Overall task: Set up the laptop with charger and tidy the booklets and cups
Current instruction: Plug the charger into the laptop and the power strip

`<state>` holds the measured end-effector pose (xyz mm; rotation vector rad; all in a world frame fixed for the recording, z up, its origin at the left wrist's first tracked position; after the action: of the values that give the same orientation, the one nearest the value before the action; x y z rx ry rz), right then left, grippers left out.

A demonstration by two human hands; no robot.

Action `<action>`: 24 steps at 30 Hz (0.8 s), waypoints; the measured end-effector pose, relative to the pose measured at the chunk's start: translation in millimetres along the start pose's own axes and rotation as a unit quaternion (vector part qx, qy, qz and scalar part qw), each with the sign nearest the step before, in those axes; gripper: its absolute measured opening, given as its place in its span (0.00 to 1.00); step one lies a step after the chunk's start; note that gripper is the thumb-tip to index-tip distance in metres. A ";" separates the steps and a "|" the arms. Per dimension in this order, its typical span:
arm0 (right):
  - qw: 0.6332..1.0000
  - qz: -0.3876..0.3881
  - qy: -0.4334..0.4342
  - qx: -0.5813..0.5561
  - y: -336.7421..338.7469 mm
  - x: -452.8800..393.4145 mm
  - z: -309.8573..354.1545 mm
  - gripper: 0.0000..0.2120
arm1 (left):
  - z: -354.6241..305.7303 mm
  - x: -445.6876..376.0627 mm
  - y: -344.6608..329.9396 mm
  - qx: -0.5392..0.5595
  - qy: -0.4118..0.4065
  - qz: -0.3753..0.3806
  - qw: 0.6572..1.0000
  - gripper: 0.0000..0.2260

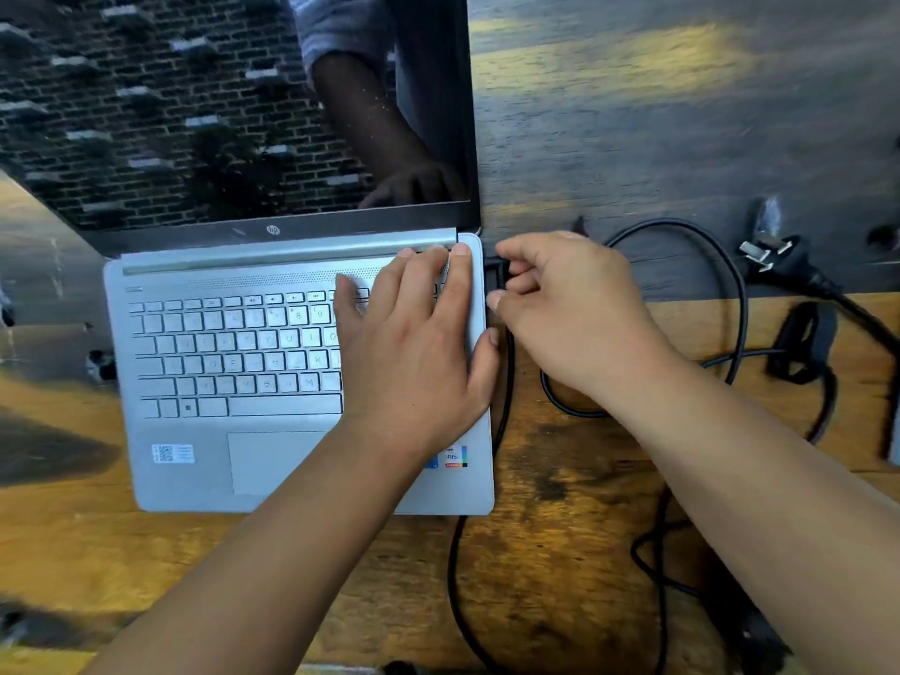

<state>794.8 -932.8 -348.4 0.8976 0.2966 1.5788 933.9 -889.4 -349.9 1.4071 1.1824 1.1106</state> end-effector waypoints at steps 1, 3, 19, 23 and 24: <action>0.999 0.015 0.025 0.020 3.4 3.2 -0.4 0.19 | 0.1 -0.2 1.3 -0.002 -0.002 0.002 1.000 0.30; 0.995 0.024 0.079 0.062 12.4 10.8 -2.3 0.22 | 0.2 -0.6 4.6 -0.006 -0.006 0.015 1.000 0.30; 0.944 0.029 0.070 0.320 90.3 116.5 -31.8 0.49 | -37.9 62.9 76.0 -0.022 -0.056 0.055 0.997 0.39; 0.944 0.019 0.069 0.321 103.6 146.0 -40.6 0.50 | -42.1 90.1 92.8 -0.033 -0.053 0.043 0.997 0.40; 0.944 0.020 0.068 0.321 105.4 153.8 -43.0 0.50 | -43.3 97.5 95.9 -0.033 -0.049 0.040 0.997 0.40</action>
<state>694.0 -802.3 -251.4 1.2934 0.9358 1.6051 914.6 -795.4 -243.3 1.4523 1.0189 1.1142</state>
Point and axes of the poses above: each hand's wrist, its own x-axis away from the middle knuckle, its own y-axis out of the back of the hand, z = x × y, the point moved 1 cm from there along -x, towards the middle knuckle, and after that the axes turned 10 degrees about -z, right-handed, at the moved point
